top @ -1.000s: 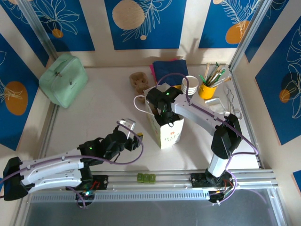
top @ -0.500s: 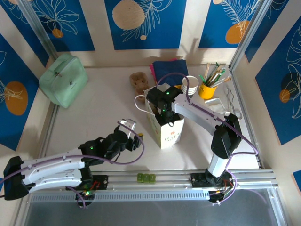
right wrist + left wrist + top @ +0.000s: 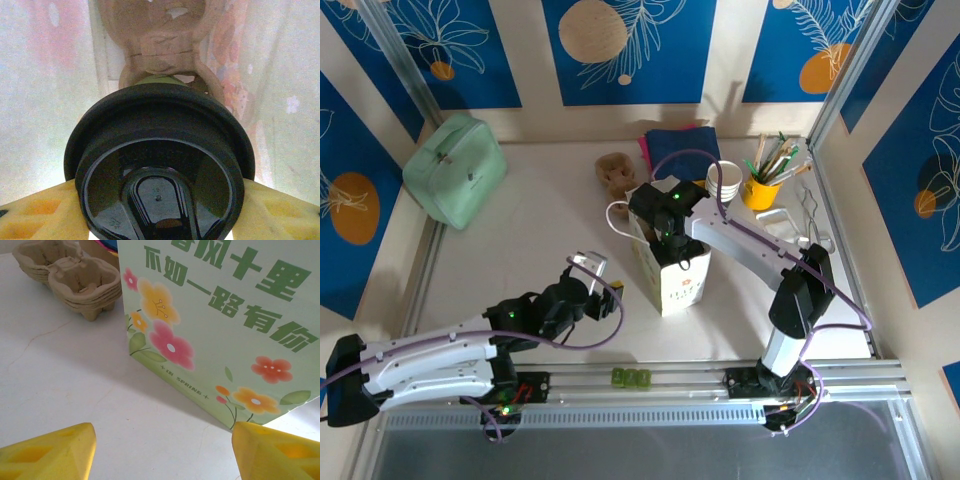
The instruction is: Pack the takeout coffee
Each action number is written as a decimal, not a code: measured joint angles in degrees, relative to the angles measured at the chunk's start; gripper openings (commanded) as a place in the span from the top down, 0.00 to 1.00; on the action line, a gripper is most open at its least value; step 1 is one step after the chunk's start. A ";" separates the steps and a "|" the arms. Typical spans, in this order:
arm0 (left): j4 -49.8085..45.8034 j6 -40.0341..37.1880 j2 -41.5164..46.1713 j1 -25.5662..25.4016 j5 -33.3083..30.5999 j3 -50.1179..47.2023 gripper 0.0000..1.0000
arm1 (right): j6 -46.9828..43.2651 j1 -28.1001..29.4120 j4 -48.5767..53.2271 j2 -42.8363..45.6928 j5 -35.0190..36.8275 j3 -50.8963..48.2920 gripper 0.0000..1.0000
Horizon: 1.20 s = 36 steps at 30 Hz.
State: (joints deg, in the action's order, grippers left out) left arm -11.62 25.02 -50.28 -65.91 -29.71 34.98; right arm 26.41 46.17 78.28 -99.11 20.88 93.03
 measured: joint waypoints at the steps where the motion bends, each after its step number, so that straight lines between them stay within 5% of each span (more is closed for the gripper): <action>1: 0.00 0.00 0.00 0.00 0.00 -0.02 0.28 | 0.02 0.00 0.09 0.02 0.28 0.00 0.42; 36: -0.02 0.20 1.38 0.00 -0.42 -0.24 0.28 | -0.04 -1.81 -1.57 2.38 3.13 -2.80 0.42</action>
State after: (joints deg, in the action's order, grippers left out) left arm -11.64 25.21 -48.90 -65.91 -30.13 34.74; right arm 26.37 44.36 76.71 -96.73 24.01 90.24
